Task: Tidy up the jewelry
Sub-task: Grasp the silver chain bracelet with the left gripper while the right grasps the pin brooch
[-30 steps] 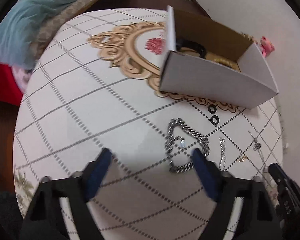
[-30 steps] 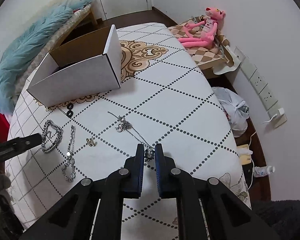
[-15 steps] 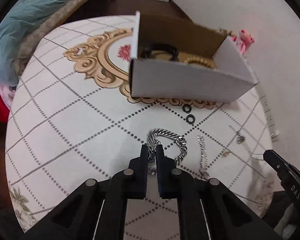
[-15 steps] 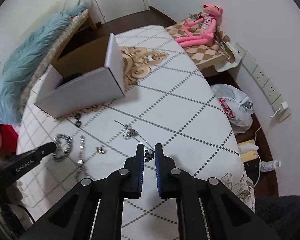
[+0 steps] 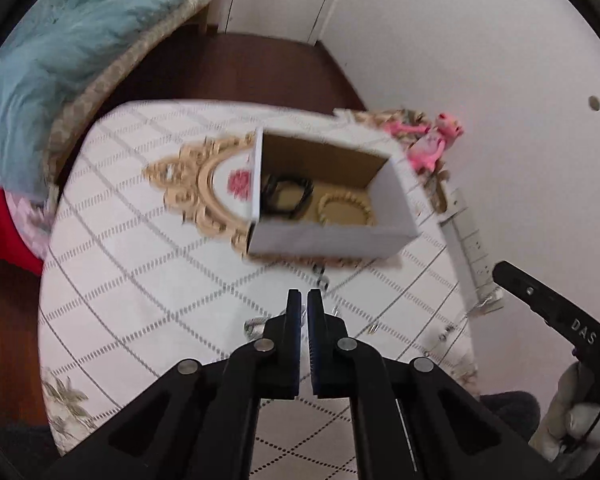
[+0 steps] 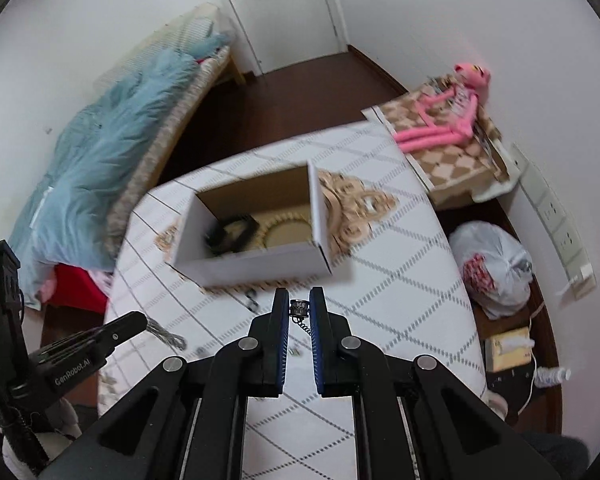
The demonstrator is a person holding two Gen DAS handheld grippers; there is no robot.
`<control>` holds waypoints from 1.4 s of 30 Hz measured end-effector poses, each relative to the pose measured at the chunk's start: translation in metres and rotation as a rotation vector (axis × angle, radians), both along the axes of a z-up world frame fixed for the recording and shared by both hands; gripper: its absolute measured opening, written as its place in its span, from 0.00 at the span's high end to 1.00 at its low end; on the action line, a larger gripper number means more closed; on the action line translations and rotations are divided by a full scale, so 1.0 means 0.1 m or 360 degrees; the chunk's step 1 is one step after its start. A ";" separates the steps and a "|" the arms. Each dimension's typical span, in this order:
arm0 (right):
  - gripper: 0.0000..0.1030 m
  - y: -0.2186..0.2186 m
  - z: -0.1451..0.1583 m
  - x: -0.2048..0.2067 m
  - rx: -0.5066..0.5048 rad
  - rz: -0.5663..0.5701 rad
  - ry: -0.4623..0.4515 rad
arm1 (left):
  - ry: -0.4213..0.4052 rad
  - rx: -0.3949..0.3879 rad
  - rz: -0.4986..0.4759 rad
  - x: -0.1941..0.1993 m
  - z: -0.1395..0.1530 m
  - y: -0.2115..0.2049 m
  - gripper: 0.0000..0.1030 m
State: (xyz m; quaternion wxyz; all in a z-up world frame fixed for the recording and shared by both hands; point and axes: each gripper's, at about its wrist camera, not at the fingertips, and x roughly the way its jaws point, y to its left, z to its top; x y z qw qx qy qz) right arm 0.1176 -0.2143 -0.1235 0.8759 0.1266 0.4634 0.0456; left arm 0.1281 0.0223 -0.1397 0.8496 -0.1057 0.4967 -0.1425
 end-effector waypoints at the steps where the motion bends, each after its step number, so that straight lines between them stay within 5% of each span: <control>1: 0.90 0.02 0.06 0.03 0.0004 0.0013 -0.0014 | -0.0027 -0.0003 -0.0013 0.03 0.09 -0.01 0.99; 9: 0.90 0.21 0.62 0.58 0.0003 0.0142 -0.0129 | -0.0228 -0.0013 -0.0035 0.43 0.61 -0.03 0.99; 13: 0.90 0.27 0.73 0.72 -0.0016 0.0163 -0.0163 | -0.0148 0.0010 0.0025 0.51 0.52 0.07 0.91; 14: 0.90 0.28 0.71 0.71 -0.0008 0.0166 -0.0161 | -0.0117 0.0022 0.0037 0.51 0.46 0.10 0.80; 15: 0.90 0.28 0.67 0.69 -0.0003 0.0166 -0.0154 | -0.0086 0.0024 0.0047 0.49 0.37 0.13 0.58; 17: 0.90 0.28 0.57 0.61 0.0014 0.0166 -0.0135 | -0.0042 0.0017 0.0073 0.42 0.16 0.19 0.42; 25: 0.90 0.24 -0.06 0.12 0.0039 0.0095 0.0002 | 0.0188 0.0204 0.0015 0.30 -0.77 0.11 0.43; 30: 0.90 0.12 -0.40 -0.07 0.0094 0.0013 0.0120 | 0.0240 0.0349 -0.0098 0.34 -1.09 -0.07 0.48; 35: 0.90 -0.01 -0.58 -0.18 0.0083 -0.0068 0.0169 | 0.0185 0.0396 -0.0218 0.24 -1.14 -0.24 0.85; 42: 0.90 -0.08 -0.53 -0.23 0.0094 -0.0079 0.0167 | 0.0112 0.0212 -0.0132 0.09 -0.85 -0.12 0.90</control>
